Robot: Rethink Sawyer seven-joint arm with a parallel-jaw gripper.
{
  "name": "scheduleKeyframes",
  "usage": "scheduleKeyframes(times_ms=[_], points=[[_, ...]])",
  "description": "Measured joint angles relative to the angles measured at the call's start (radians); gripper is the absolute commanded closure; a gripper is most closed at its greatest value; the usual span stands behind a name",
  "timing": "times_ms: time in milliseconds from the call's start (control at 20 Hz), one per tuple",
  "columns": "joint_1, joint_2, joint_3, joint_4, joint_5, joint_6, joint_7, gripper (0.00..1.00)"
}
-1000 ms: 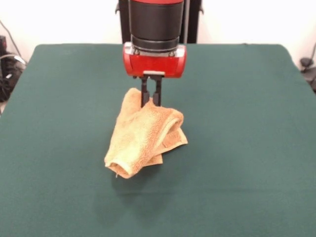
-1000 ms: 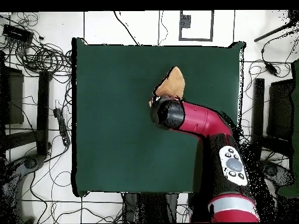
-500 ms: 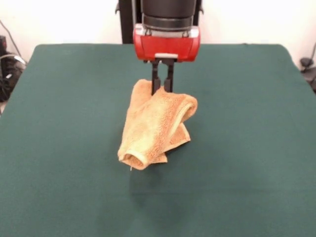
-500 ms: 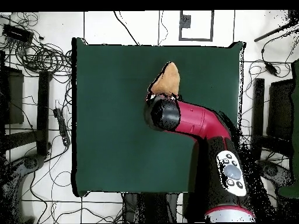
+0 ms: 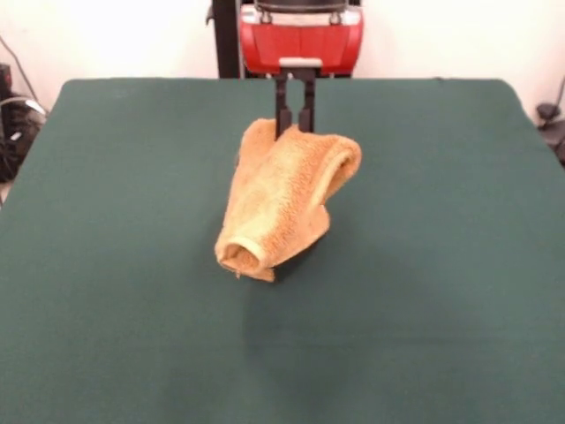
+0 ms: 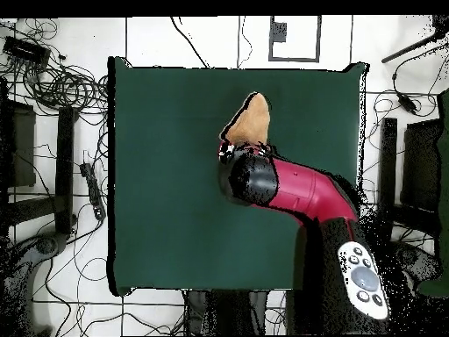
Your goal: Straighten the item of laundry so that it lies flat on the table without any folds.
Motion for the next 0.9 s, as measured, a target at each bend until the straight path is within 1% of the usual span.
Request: scheduleKeyframes(times_ms=[450,900], points=[[-0.069,-0.073,0.026,0.078,-0.003,0.000,0.000,1.00],[-0.083,-0.109,0.033,0.124,-0.008,0.000,0.000,1.00]])
